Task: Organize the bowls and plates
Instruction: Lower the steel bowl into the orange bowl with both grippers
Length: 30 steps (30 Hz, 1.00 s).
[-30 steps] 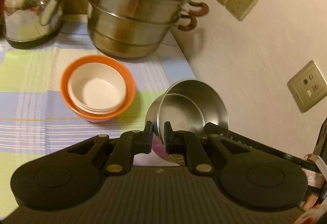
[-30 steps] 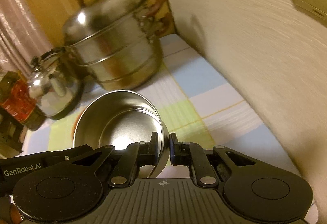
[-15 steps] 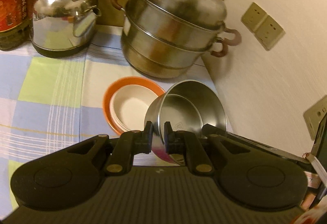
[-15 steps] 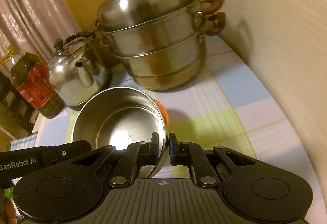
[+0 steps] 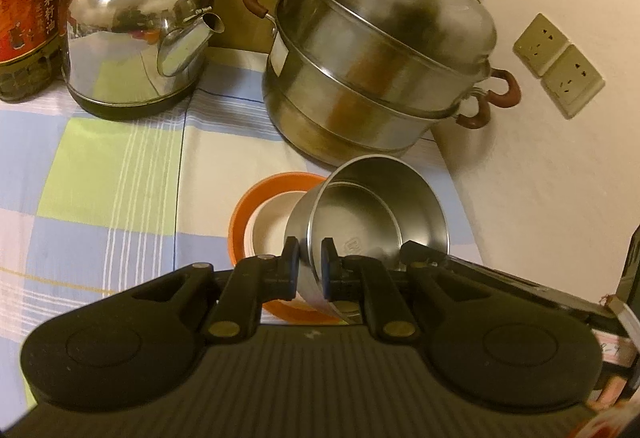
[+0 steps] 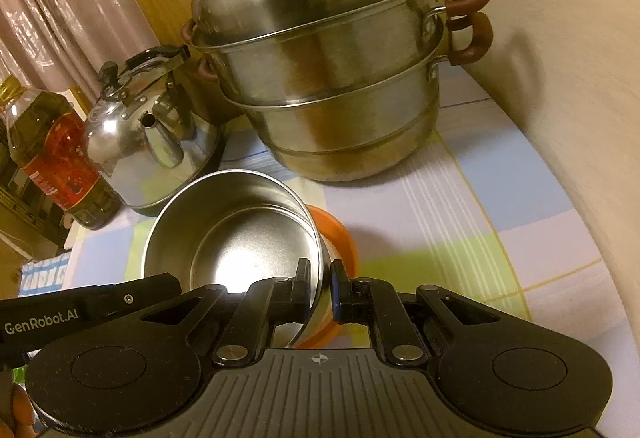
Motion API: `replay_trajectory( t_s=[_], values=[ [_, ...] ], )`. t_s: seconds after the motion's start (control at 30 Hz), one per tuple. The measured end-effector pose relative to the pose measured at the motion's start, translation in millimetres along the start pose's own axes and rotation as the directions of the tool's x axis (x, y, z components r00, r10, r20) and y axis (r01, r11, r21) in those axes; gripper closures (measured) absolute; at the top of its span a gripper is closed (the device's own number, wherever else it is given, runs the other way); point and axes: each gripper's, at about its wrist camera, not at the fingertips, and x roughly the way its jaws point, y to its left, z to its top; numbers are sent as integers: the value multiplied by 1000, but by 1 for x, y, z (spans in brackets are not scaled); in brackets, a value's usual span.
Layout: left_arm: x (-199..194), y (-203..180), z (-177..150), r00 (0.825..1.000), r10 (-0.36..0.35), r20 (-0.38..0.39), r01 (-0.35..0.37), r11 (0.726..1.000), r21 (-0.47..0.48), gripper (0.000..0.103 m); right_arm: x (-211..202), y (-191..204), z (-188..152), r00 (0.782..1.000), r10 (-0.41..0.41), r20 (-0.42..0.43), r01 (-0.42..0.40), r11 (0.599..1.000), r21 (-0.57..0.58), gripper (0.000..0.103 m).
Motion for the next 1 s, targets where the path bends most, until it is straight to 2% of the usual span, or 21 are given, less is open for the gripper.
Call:
replay_trajectory(
  t_s=[0.43, 1.0],
  values=[
    [26, 12, 1, 1000, 17, -24, -18, 1000, -10, 94, 30, -3, 4, 1000, -2, -28, 2, 1000, -10, 93],
    [40, 17, 0, 999, 37, -33, -37, 999, -2, 94, 48, -5, -1, 999, -1, -44, 0, 1000, -7, 93]
  ],
)
